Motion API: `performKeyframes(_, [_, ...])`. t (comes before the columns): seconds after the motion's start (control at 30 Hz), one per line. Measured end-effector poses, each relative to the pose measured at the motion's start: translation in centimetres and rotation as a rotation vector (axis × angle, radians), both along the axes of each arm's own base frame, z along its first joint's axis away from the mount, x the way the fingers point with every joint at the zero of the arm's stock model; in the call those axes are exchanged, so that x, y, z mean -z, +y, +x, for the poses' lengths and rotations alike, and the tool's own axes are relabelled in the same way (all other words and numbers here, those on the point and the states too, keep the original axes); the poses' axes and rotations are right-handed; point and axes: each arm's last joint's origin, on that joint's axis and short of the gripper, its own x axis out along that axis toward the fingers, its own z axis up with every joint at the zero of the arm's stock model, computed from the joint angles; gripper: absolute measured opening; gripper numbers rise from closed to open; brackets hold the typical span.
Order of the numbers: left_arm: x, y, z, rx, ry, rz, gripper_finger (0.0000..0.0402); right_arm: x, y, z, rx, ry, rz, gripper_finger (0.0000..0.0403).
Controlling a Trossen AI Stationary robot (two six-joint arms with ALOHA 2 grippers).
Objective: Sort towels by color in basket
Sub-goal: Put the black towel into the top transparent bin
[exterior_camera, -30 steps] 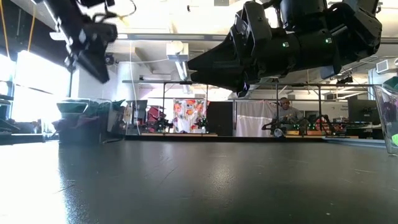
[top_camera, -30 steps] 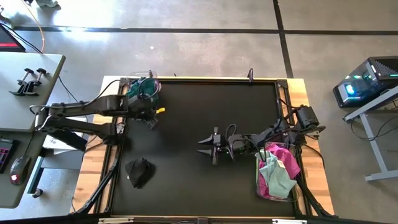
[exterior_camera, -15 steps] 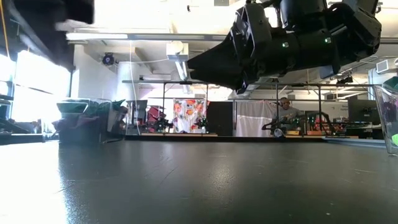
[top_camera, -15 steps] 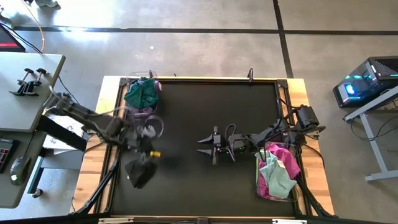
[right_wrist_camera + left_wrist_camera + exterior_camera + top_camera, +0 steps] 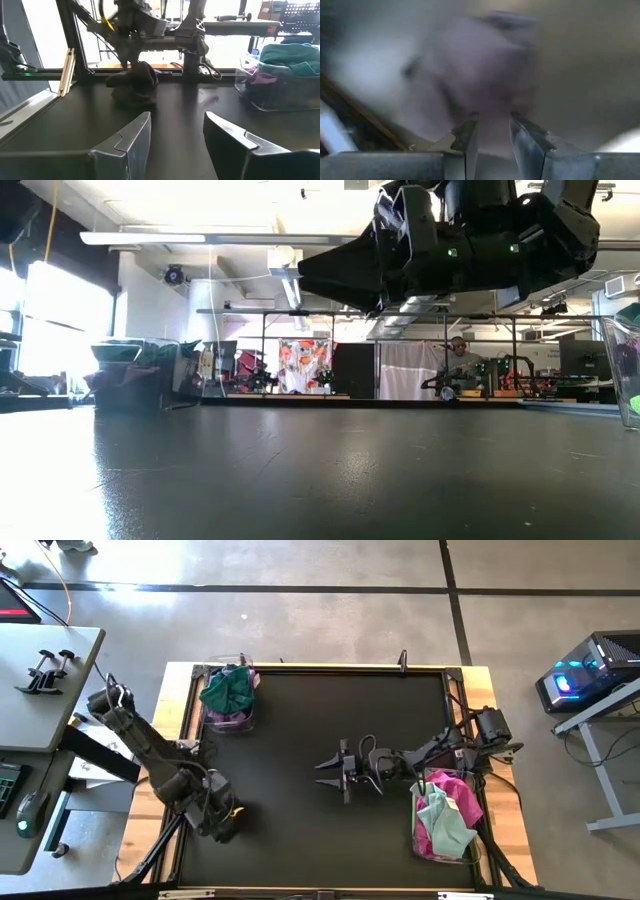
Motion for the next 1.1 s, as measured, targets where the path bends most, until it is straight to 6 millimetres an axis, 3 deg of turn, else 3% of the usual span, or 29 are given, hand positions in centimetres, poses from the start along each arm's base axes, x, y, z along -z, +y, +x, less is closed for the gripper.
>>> performKeyframes(0.17, [3.1,1.0,-1.3,-0.067,0.100,0.103,0.0114,0.0,0.0,0.0,-0.001,0.005,0.004,0.0175])
performKeyframes(0.43, [8.3,2.9,-2.0,-0.046,0.064,0.055,0.0163,0.2,0.0,0.0,-0.001,0.025,0.049,0.0175])
performKeyframes(0.63, [8.5,3.9,-2.0,-0.040,0.030,0.161,0.0136,0.2,0.0,0.0,0.000,0.025,0.058,0.0175])
performKeyframes(0.73, [8.9,4.9,-1.6,-0.084,-0.154,0.377,0.0092,0.2,0.0,0.0,0.001,0.027,0.070,0.0175])
performKeyframes(0.87, [8.6,5.0,-0.5,-0.083,-0.382,0.526,0.0017,0.3,0.0,0.0,0.005,0.037,0.111,0.0175])
performKeyframes(1.0, [7.8,5.2,0.5,-0.036,-0.460,0.601,0.0012,0.4,0.0,0.0,0.009,0.056,0.141,0.0175])
performKeyframes(1.1, [6.0,5.2,1.6,0.022,-0.504,0.656,0.0005,0.5,0.0,0.0,0.015,0.066,0.154,0.0175])
